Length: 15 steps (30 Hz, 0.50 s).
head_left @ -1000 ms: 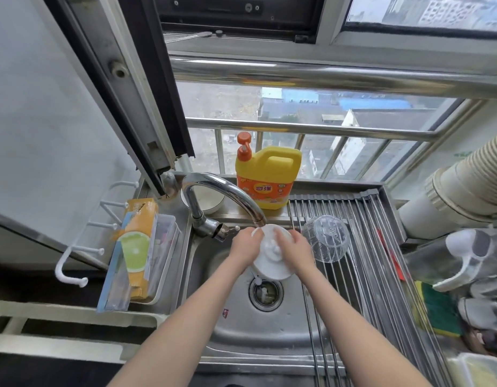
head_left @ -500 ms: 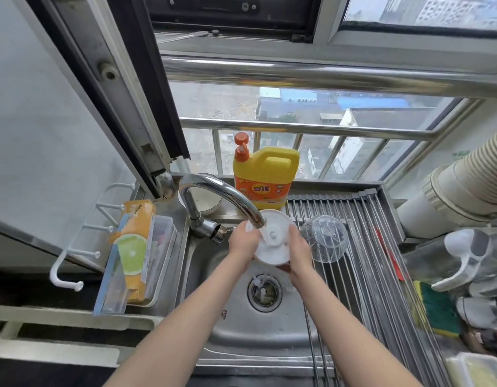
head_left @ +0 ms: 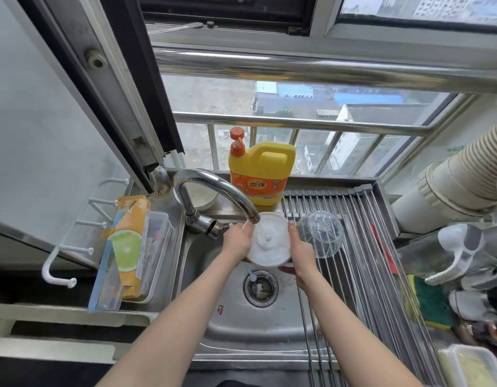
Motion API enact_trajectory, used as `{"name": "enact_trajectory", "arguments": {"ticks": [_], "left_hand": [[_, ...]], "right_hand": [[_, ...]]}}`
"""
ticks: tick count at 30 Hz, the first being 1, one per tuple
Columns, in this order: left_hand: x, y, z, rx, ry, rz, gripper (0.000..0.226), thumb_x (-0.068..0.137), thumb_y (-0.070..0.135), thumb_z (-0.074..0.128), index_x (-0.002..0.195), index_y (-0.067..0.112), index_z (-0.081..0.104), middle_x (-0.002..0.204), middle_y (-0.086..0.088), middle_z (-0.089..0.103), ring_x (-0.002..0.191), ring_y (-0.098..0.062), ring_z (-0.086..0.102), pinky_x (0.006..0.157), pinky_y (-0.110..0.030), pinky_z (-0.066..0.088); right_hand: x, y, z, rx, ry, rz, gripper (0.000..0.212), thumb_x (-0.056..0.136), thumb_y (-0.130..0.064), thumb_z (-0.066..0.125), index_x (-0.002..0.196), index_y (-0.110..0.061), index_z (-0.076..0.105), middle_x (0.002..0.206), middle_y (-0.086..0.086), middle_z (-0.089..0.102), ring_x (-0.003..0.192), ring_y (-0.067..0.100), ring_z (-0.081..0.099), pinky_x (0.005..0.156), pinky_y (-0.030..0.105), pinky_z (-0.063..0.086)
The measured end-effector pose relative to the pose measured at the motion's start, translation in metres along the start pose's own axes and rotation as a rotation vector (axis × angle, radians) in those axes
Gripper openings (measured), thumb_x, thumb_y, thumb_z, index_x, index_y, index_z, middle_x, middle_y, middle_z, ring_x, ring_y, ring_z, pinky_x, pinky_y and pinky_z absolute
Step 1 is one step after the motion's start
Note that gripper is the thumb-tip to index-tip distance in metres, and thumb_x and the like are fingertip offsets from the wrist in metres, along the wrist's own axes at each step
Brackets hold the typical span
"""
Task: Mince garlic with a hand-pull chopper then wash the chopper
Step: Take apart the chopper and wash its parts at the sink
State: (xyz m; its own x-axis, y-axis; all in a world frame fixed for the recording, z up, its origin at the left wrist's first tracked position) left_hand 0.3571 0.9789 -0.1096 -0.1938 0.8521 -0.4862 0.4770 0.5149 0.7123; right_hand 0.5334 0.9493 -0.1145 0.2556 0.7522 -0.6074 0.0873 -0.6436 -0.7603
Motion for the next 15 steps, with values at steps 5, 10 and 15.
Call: {"name": "enact_trajectory", "arguments": {"ticks": [5, 10, 15], "left_hand": [[-0.010, -0.007, 0.007, -0.022, 0.041, -0.028, 0.055, 0.103, 0.040, 0.030, 0.103, -0.005, 0.062, 0.109, -0.023, 0.063, 0.105, -0.037, 0.056, 0.082, -0.036, 0.040], [-0.006, -0.022, -0.007, -0.058, 0.087, -0.090, 0.062, 0.100, 0.048, 0.031, 0.111, -0.004, 0.062, 0.116, -0.022, 0.061, 0.111, -0.036, 0.055, 0.081, -0.033, 0.039], [-0.010, -0.026, 0.004, -0.130, 0.045, -0.124, 0.060, 0.099, 0.052, 0.032, 0.116, 0.001, 0.059, 0.117, -0.018, 0.060, 0.108, -0.033, 0.055, 0.081, -0.032, 0.041]], "right_hand": [[-0.001, -0.011, -0.027, 0.129, 0.186, -0.036, 0.063, 0.087, -0.066, 0.044, 0.064, -0.009, 0.054, 0.059, 0.004, 0.054, 0.060, 0.022, 0.055, 0.055, 0.031, 0.042], [0.001, -0.002, -0.054, 0.208, 0.365, 0.010, 0.042, 0.087, -0.037, 0.059, 0.056, -0.012, 0.048, 0.055, 0.002, 0.051, 0.053, 0.018, 0.048, 0.060, 0.036, 0.043], [-0.001, -0.004, -0.022, -0.082, 0.154, -0.041, 0.047, 0.090, -0.036, 0.048, 0.060, -0.001, 0.059, 0.059, 0.014, 0.065, 0.056, 0.026, 0.065, 0.062, 0.041, 0.057]]}}
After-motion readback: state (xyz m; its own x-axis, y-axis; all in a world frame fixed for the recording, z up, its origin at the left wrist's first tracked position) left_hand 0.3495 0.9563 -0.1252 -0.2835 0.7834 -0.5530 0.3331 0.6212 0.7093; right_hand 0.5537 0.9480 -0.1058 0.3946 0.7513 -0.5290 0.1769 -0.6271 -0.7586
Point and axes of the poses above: each hand's wrist, its own x-axis towards the middle knuckle, its own z-axis out of the palm, y = z × x, the point moved 7 cm from there along x, towards the middle knuckle
